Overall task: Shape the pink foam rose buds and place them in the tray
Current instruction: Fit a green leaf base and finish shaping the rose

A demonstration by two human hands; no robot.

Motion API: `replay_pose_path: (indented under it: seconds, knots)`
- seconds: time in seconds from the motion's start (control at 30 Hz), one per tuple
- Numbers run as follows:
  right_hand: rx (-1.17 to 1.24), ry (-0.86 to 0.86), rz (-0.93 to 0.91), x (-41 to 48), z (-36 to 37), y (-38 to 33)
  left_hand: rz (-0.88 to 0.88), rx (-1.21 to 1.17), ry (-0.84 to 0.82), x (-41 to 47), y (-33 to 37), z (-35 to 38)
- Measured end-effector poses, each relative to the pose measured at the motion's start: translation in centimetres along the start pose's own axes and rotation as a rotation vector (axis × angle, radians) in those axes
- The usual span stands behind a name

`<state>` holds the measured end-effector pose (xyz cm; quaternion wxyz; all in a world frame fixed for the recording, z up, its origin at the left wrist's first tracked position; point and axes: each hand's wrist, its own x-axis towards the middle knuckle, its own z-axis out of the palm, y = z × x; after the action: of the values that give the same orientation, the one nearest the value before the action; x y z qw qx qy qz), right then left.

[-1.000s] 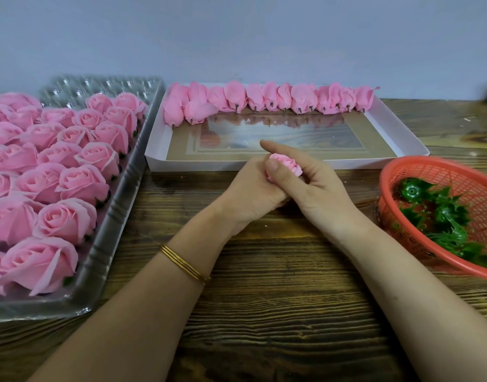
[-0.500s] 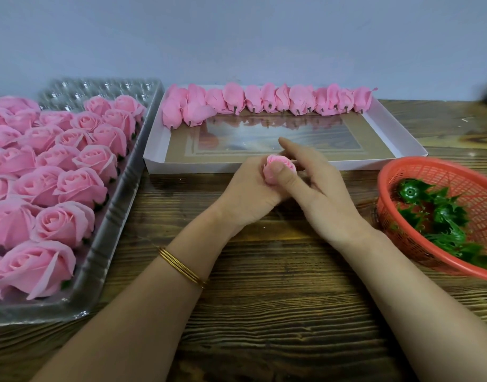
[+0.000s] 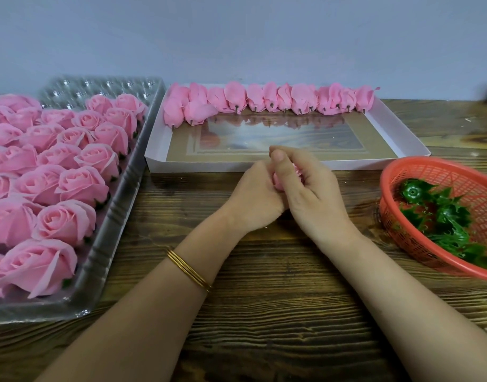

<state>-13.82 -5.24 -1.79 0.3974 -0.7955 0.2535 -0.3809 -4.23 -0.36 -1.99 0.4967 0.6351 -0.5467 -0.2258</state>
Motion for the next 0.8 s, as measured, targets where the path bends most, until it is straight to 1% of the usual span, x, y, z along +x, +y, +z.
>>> replay_pose_path:
  seconds: [0.1, 0.2, 0.33, 0.63, 0.73, 0.8]
  knots:
    - [-0.032, -0.05, 0.059, 0.0, -0.2, 0.0, 0.028, 0.013, -0.021, 0.0, 0.0, -0.1]
    - [-0.08, -0.106, 0.072, -0.1, -0.5, 0.0, -0.014, -0.046, -0.024, -0.3, 0.0, -0.3]
    - [-0.114, -0.173, 0.099, 0.0, -0.7, -0.2, -0.011, -0.083, -0.019, -0.4, 0.1, -0.4]
    - [-0.112, -0.238, 0.118, 0.2, -1.0, 0.2, 0.014, -0.045, -0.021, -0.2, 0.3, -0.7]
    - [-0.107, -0.258, 0.118, 0.2, -1.2, 0.0, 0.005, -0.085, -0.053, -0.3, 0.4, -0.9]
    - [-0.067, -0.248, 0.171, 0.4, -1.6, 0.0, -0.005, -0.153, -0.1, -0.4, 0.7, -1.1]
